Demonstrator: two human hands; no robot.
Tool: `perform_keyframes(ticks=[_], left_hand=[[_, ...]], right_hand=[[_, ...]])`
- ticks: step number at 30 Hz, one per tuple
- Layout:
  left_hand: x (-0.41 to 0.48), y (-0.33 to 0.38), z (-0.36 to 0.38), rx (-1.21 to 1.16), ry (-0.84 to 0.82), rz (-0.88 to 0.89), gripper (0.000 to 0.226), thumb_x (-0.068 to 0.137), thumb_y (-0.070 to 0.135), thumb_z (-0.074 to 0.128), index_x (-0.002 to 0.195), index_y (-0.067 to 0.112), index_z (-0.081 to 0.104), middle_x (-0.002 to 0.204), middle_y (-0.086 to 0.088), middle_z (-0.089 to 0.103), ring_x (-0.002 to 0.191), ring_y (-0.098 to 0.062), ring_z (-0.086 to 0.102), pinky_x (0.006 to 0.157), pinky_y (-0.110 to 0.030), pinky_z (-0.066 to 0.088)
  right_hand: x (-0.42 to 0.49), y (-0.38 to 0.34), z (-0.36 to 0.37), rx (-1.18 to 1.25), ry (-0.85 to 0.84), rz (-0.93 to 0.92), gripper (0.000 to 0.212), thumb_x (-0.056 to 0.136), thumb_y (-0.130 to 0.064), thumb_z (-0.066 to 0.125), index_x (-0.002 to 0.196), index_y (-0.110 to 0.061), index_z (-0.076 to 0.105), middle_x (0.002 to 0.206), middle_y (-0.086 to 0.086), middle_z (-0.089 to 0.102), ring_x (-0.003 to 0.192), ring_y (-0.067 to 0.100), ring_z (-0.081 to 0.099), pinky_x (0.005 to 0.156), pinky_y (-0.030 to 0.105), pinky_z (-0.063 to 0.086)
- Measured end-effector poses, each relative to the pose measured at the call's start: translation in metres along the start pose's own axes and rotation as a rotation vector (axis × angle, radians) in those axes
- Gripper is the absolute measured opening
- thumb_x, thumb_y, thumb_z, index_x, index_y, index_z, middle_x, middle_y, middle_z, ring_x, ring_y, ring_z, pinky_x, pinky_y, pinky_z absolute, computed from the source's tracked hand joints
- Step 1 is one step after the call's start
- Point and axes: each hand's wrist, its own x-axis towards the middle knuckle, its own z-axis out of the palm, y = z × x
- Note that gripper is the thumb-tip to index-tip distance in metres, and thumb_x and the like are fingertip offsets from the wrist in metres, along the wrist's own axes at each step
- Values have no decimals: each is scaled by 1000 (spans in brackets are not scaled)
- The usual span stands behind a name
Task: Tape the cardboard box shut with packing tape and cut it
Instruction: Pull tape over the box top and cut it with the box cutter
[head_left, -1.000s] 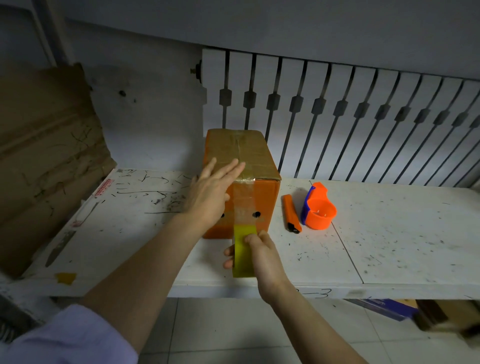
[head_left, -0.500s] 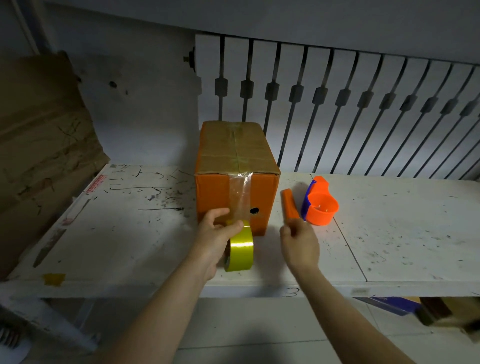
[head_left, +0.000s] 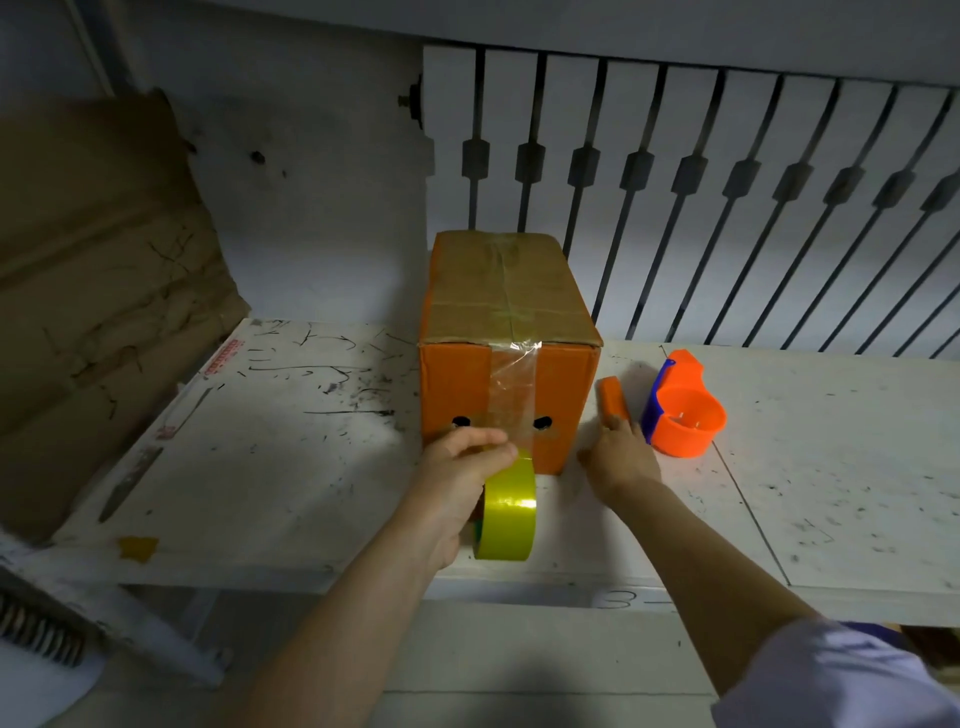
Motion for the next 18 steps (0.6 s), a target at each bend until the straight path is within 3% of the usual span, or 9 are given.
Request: perform_keyframes(ticks=[3, 5, 8, 11, 12, 14, 16, 18], left_hand=[[0, 0, 0, -18, -13, 2, 17, 82, 14, 66, 98, 18, 68, 101, -6, 66, 82, -17, 62, 61, -27, 46], [0, -1, 0, -19, -13, -1, 17, 82, 14, 66, 98, 18, 68, 102, -6, 66, 84, -18, 62, 64, -28, 48], [0, -3, 2, -15, 4, 4, 14, 81, 15, 67, 94, 22, 69, 109, -7, 67, 100, -24, 61, 80, -35, 49], [-3, -2, 4, -25, 0, 4, 14, 83, 16, 65, 95, 22, 67, 113, -9, 66, 101, -26, 62, 75, -34, 51], [-4, -1, 4, -30, -7, 0, 14, 84, 16, 64, 96, 22, 67, 113, -10, 66, 99, -27, 63, 72, -34, 52], [-6, 1, 4, -51, -25, -11, 12, 86, 15, 62, 94, 23, 67, 114, -13, 66, 100, -31, 65, 72, -36, 54], [-7, 2, 5, -75, -36, -17, 13, 87, 13, 60, 95, 21, 66, 115, -14, 66, 103, -35, 65, 76, -39, 54], [-8, 2, 7, -92, -35, -22, 14, 89, 12, 57, 97, 19, 65, 115, -15, 66, 104, -37, 65, 82, -44, 54]], right_hand=[[-9, -3, -3, -202, 43, -64, 57, 83, -16, 64, 135, -11, 40, 128, 16, 50, 110, 32, 54, 90, 42, 50], [-13, -5, -4, -284, 89, -105, 54, 83, -13, 64, 132, -9, 42, 124, 16, 49, 108, 31, 54, 88, 39, 51], [-22, -12, -13, -269, 34, -38, 42, 81, -9, 65, 119, -4, 48, 119, 17, 49, 99, 30, 58, 83, 36, 52], [-31, -13, -19, -263, -70, 36, 15, 84, -13, 61, 94, -4, 55, 97, 14, 56, 79, 23, 53, 69, 28, 45], [-33, -12, -22, -197, -69, 84, 12, 87, -14, 57, 81, -6, 53, 87, 12, 56, 76, 22, 52, 66, 28, 43], [-35, -7, -26, 118, -40, 240, 29, 93, -16, 47, 65, -7, 45, 72, 10, 52, 71, 24, 54, 58, 29, 43], [-47, -5, -31, 595, -52, 377, 25, 95, -11, 40, 75, -2, 50, 77, 14, 55, 70, 25, 57, 56, 30, 46], [-67, -7, -36, 964, -127, 356, 19, 96, -7, 33, 101, -2, 51, 89, 16, 57, 72, 24, 60, 57, 30, 49]])
